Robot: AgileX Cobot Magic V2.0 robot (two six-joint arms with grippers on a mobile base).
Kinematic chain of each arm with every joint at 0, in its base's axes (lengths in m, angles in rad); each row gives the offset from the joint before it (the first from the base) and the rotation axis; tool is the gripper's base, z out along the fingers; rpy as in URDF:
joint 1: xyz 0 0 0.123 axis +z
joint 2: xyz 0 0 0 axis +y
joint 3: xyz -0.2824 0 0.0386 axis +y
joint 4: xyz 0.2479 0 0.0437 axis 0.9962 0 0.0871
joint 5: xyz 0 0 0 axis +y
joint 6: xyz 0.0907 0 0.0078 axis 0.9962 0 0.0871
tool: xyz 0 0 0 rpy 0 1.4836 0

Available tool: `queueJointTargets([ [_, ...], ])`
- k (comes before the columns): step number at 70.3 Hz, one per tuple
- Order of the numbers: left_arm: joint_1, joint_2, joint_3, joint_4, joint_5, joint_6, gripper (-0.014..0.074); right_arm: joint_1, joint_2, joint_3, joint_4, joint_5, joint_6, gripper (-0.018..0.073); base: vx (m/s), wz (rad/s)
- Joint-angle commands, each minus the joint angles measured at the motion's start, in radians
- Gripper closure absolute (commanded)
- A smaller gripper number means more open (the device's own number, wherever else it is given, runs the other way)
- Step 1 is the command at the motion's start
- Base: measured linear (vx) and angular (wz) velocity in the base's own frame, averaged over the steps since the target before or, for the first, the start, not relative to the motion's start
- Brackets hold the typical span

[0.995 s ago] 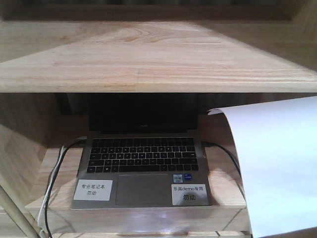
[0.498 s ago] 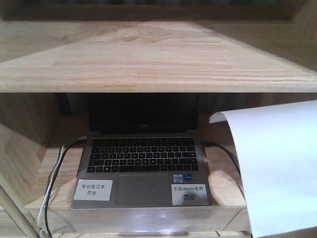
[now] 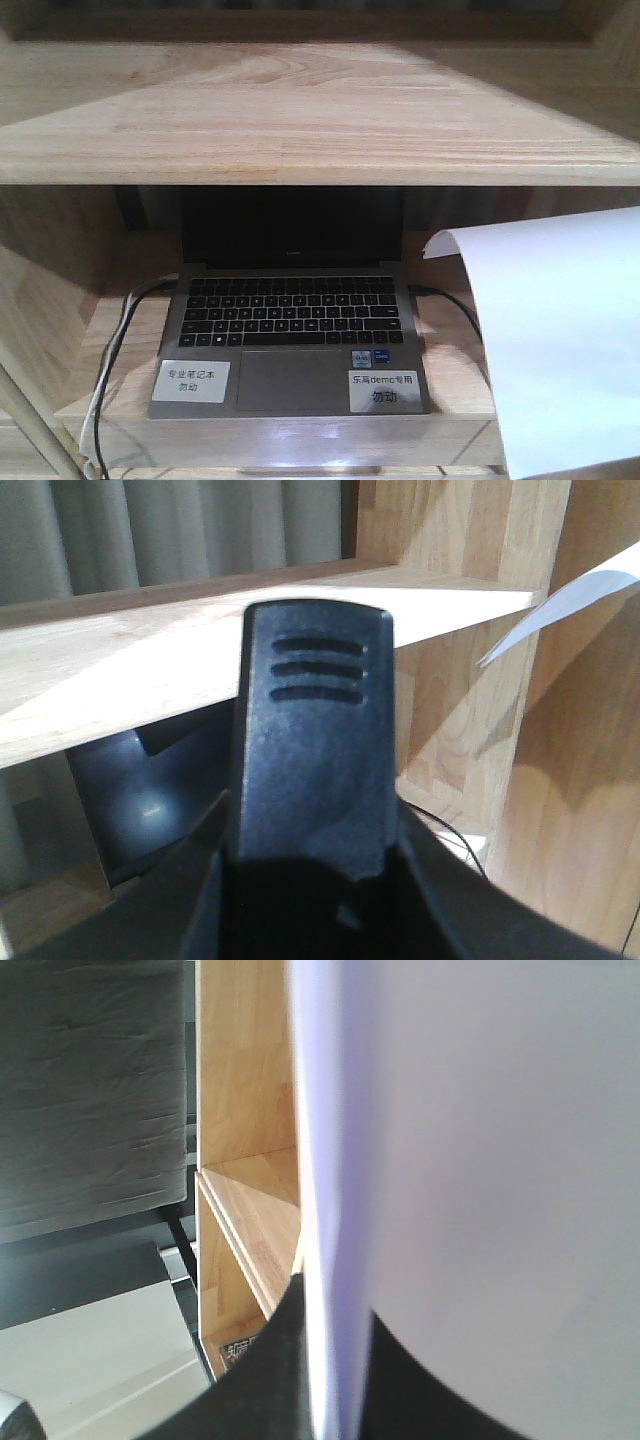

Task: Grab stapler and paper to desk for stapling
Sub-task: 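Pull the paper off the shelf with the right gripper, then drive the base away from the shelf toward the desk, holding both items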

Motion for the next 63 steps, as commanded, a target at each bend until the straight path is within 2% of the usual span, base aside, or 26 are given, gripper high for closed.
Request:
queueJointTargets([
  [1,-0.005,0.014,-0.021,-0.018,-0.118,-0.002,0.0603,-0.009,0.009,-0.024,0.010,-0.035,-0.005,0.0566,0.00,0.02],
  [32,-0.005,0.014,-0.021,-0.018,-0.118,-0.002,0.0603,-0.009,0.009,-0.024,0.010,-0.035,-0.005,0.0566,-0.03,0.10],
  [63,-0.005,0.014,-0.021,-0.018,-0.118,-0.002,0.0603,-0.009,0.009,-0.024,0.010,-0.035,-0.005,0.0566,-0.09,0.35],
])
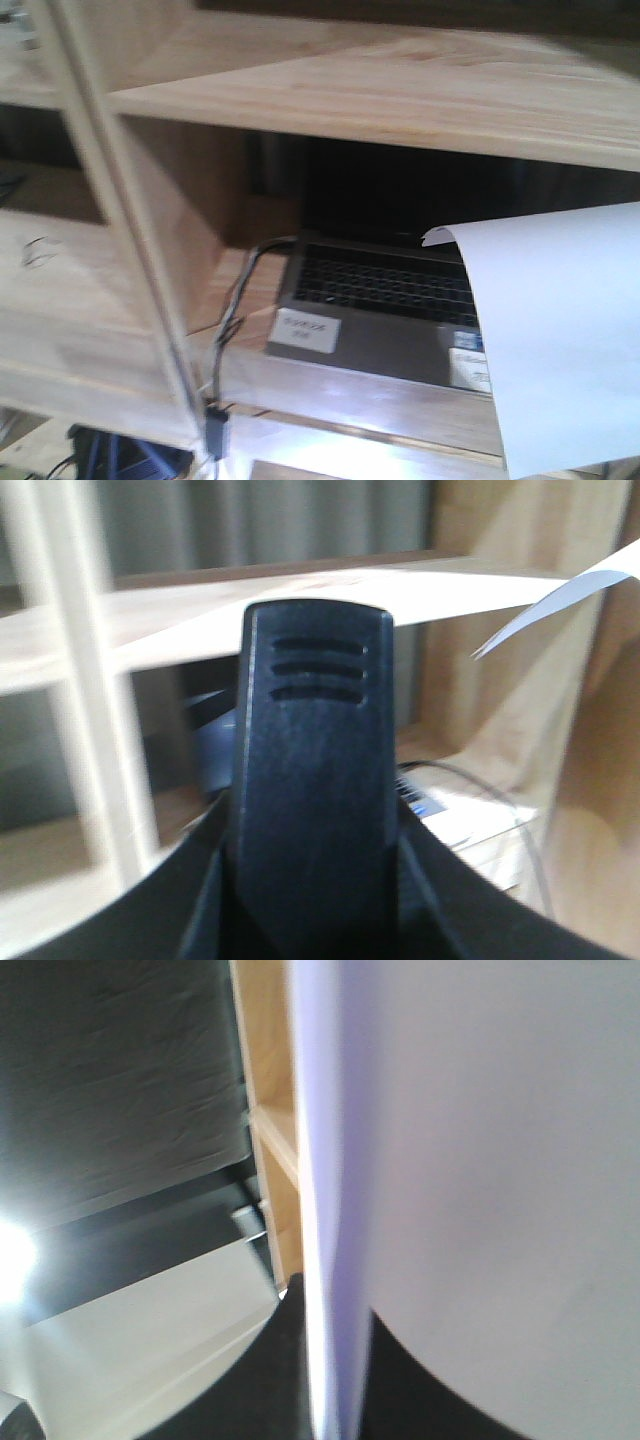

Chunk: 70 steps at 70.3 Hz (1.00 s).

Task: Grab stapler and paper to desk for stapling
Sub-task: 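Drive the base away from the shelf toward the desk, holding both items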

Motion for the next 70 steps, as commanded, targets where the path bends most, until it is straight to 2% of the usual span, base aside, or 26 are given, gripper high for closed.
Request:
queueJointTargets([
  [1,-0.005,0.014,-0.021,-0.018,-0.118,-0.002,0.0603,-0.009,0.009,-0.024,0.010,-0.037,-0.006,0.0566,-0.11,0.44],
  [70,-0.005,0.014,-0.021,-0.018,-0.118,-0.002,0.0603,-0.009,0.009,-0.024,0.010,-0.037,-0.006,0.0566,-0.11,0.44],
])
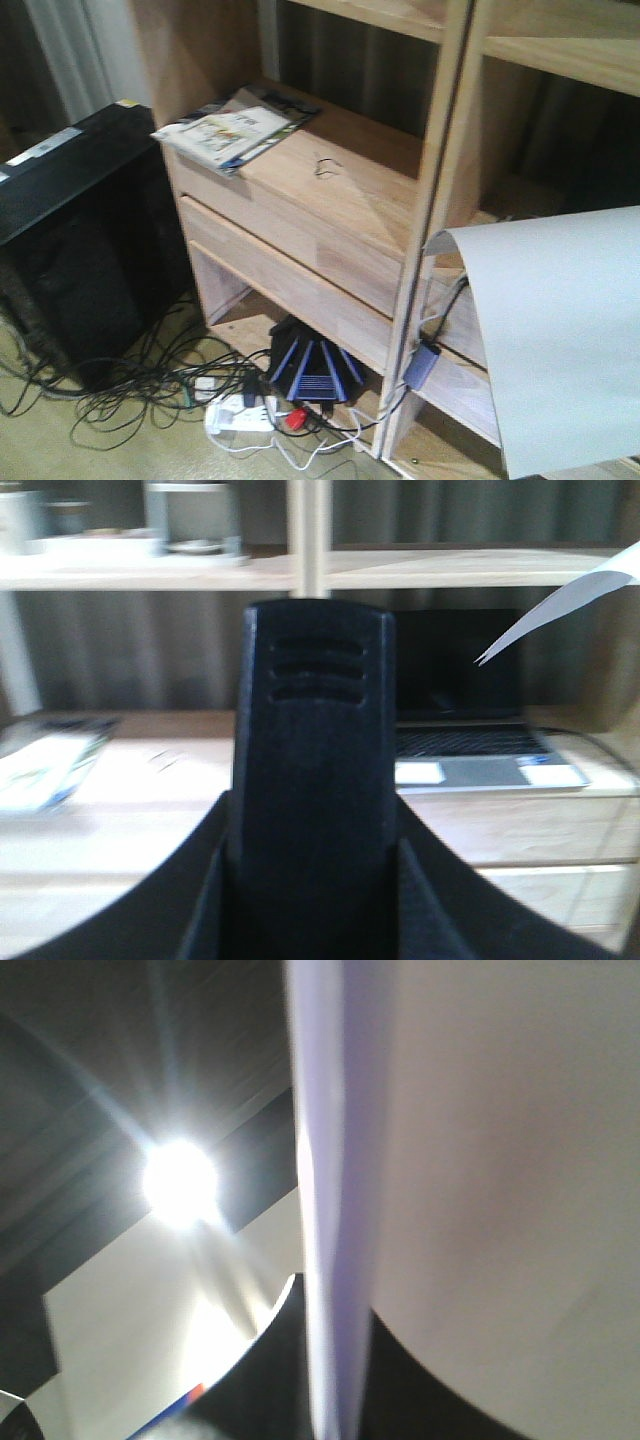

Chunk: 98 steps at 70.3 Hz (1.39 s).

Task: Grab stapler and paper to desk for stapling
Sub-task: 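Drive the base away from the shelf toward the desk, holding both items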

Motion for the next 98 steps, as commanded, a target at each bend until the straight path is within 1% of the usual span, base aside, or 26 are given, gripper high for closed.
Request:
queueJointTargets([
  [1,-0.005,0.014,-0.021,-0.018,-0.118,-0.002,0.0603,-0.009,0.009,-0.024,0.010,-0.037,-0.006,0.0566,-0.11,0.43],
  [44,-0.005,0.014,-0.021,-0.018,-0.118,-0.002,0.0603,-0.009,0.009,-0.024,0.010,-0.037,-0.006,0.0566,-0.11,0.41],
  [98,-0.005,0.014,-0.021,-0.018,-0.118,-0.002,0.0603,-0.009,0.009,-0.024,0.010,-0.037,-0.006,0.0566,-0.05,0.22],
])
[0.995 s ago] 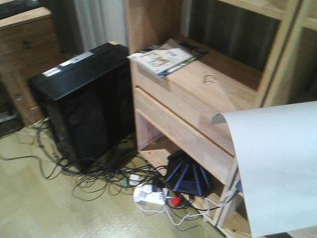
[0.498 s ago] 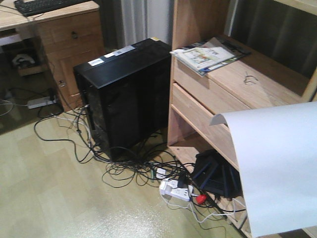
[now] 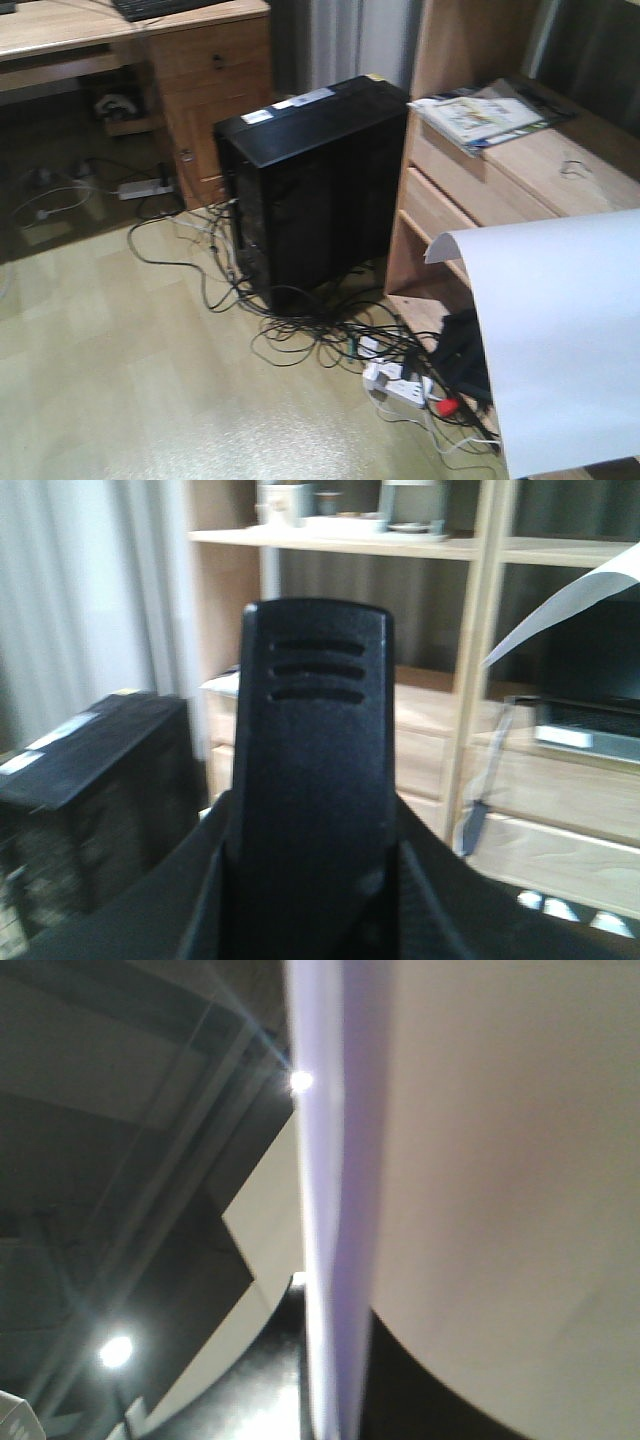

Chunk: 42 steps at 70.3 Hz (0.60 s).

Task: Grab stapler and paper to desk for stapling
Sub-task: 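Drive the base away from the shelf toward the desk, holding both items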

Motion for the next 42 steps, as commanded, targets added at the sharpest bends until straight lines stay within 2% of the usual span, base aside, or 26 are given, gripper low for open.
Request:
queueJointTargets([
  [1,-0.005,0.014,-0.021,-0.018,-0.118,-0.002,0.0603,-0.009,0.009,-0.024,0.011,-0.038,-0.006,0.0566,-0.02,0.31],
  [42,-0.005,0.014,-0.021,-0.018,-0.118,-0.002,0.0603,-0.008,0.009,-0.024,0.011,-0.038,-0.006,0.0566,0.03,0.34],
])
